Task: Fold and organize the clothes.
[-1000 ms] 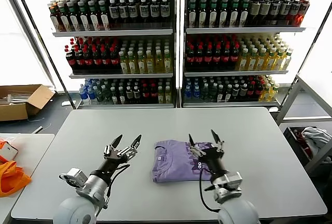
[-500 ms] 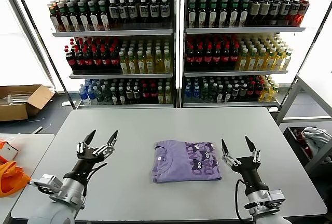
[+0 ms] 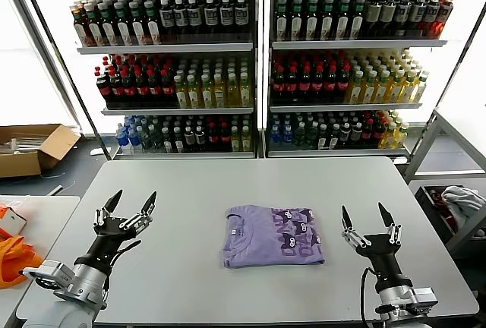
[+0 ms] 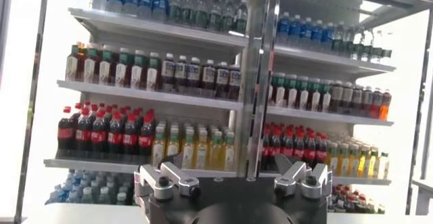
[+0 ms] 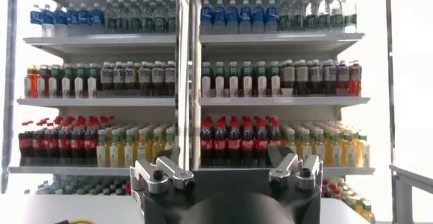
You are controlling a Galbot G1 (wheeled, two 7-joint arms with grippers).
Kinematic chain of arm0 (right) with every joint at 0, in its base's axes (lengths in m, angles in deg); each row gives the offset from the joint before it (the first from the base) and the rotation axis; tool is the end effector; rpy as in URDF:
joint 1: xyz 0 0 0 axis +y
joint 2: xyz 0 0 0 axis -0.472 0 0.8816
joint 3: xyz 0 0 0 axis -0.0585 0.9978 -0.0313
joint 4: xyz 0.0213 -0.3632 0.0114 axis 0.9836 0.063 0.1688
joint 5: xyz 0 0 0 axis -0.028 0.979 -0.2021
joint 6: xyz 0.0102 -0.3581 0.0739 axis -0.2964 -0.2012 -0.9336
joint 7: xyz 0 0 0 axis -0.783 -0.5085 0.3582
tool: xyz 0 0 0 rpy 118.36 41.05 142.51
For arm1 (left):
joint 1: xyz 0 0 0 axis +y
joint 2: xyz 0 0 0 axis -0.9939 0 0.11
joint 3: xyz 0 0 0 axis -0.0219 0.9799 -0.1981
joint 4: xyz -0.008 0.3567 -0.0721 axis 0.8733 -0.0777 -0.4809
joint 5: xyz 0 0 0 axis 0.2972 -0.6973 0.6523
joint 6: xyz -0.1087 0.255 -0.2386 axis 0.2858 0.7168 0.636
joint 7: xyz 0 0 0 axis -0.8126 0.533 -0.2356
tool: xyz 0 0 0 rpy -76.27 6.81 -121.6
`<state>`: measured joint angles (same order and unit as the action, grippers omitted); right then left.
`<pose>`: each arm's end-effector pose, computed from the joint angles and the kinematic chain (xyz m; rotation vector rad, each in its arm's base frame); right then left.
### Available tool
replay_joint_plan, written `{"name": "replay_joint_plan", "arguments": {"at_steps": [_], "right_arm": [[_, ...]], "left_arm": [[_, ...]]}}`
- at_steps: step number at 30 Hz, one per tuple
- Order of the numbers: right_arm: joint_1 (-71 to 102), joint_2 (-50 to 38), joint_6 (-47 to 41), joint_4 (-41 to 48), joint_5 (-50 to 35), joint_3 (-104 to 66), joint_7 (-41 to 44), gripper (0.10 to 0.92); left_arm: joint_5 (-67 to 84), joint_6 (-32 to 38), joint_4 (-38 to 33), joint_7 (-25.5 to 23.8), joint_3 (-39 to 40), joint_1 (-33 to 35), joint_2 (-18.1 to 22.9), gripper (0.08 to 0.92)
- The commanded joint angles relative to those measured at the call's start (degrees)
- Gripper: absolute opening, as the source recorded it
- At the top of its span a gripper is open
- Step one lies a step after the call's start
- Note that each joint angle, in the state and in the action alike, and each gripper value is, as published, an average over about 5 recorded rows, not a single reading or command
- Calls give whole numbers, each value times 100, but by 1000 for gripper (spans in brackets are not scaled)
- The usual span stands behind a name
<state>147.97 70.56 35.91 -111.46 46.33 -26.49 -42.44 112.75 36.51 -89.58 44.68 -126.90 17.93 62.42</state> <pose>0.1911 -0.0890 -0.2878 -0.0870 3.0490 -0.0382 0.2130 0.1131 -0.2386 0.3116 3.1160 -0.2285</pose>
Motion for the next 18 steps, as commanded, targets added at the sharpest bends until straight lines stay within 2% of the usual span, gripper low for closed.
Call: {"name": "replay_joint_plan", "arguments": {"at_steps": [1, 18], "right_arm": [[207, 0, 100, -60, 23, -260, 15, 823], [346, -19, 115, -147, -81, -309, 55, 823]], "left_arm": [[-93, 27, -61, -142, -137, 130, 32, 823], [167, -116, -220, -280, -241, 307, 136, 823]]}}
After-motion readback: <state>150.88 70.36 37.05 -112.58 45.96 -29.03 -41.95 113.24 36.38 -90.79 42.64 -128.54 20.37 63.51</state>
